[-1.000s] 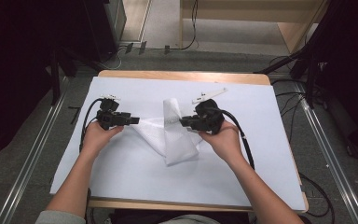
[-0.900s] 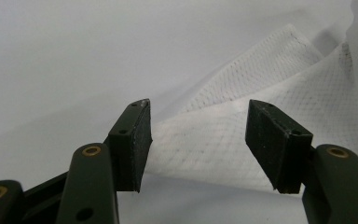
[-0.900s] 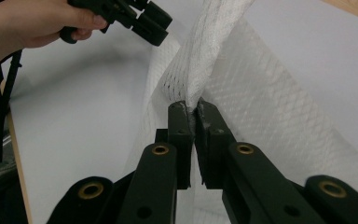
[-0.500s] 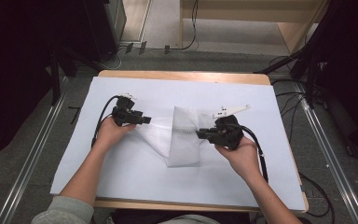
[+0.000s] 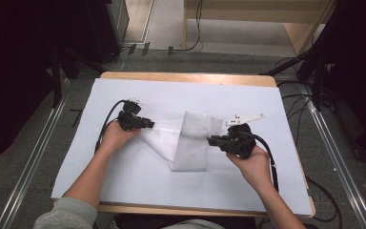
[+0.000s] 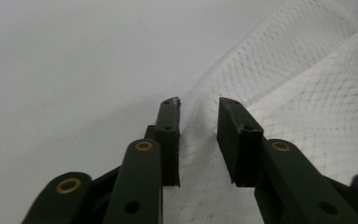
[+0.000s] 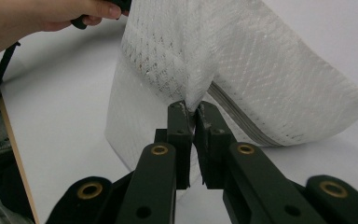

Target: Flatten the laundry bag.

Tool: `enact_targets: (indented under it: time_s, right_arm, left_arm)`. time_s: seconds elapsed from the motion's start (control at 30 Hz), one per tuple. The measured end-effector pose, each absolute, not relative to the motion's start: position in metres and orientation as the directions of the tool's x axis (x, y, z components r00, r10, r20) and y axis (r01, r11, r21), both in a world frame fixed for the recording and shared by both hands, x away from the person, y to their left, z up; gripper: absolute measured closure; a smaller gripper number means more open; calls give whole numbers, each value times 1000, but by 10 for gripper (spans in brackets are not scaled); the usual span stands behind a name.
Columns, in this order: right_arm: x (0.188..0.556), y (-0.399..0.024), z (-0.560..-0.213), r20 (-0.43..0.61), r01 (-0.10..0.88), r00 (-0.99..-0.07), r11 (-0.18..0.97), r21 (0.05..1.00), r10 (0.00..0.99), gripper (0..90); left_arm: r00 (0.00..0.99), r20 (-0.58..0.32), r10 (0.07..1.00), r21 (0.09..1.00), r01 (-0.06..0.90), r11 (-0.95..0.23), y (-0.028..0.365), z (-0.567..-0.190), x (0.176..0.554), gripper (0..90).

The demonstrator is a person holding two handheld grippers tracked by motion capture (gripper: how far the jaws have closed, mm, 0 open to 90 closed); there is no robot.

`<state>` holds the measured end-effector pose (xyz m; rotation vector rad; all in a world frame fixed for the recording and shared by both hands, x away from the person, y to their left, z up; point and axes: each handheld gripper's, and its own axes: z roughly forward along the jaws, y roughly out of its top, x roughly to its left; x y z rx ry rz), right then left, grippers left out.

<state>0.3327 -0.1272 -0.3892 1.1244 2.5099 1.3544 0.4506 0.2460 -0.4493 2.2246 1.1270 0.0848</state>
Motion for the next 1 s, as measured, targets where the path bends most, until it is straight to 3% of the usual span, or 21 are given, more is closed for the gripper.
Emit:
enact_targets:
  time_s: [0.13, 0.57, 1.0]
  right_arm:
    - [333, -129, -391, 259, 565, -728, 342, 751, 635, 864]
    - [337, -146, -386, 247, 561, -698, 299, 772, 672, 866]
    - [333, -162, -404, 283, 609, -655, 267, 747, 701, 865]
  left_arm:
    - [638, -226, 736, 548, 708, -446, 246, -449, 450, 900]
    - [470, -286, 835, 642, 741, -197, 299, -428, 447, 900]
    - [415, -308, 856, 617, 772, -152, 327, -433, 439, 900]
